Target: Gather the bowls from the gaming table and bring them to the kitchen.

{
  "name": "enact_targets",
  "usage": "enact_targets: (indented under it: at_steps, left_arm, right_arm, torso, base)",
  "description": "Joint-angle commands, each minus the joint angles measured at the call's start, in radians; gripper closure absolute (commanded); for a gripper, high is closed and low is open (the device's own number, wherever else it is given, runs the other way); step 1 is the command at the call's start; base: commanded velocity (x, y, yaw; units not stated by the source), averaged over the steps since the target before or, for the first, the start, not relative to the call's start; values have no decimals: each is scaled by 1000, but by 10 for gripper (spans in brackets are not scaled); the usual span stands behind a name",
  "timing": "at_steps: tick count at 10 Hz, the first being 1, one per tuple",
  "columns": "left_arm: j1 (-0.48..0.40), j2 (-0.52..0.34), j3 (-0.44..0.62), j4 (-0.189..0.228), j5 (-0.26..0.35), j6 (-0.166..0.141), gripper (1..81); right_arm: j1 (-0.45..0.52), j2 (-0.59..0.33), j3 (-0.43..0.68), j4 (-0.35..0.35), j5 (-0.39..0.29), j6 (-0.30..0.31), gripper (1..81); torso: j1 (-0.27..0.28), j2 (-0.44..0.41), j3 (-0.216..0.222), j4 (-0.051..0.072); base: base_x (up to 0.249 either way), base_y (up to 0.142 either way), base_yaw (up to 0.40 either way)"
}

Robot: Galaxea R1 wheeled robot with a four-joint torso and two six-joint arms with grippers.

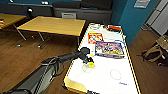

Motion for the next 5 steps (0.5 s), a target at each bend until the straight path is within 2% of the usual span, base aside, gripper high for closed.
enact_targets:
  at_steps: [1,5]
  left_arm:
    - [-185,79,-40,14,28,-8,10]
    - [-185,111,-122,17,30,-8,10]
  right_arm:
    - [26,-24,17,-13,-73,0,811]
    - [28,-21,17,-17,-75,0,811]
  torso:
    - [0,0,0,0]
    - [0,0,0,0]
  base:
    - [0,0,0]
    - [0,0,0]
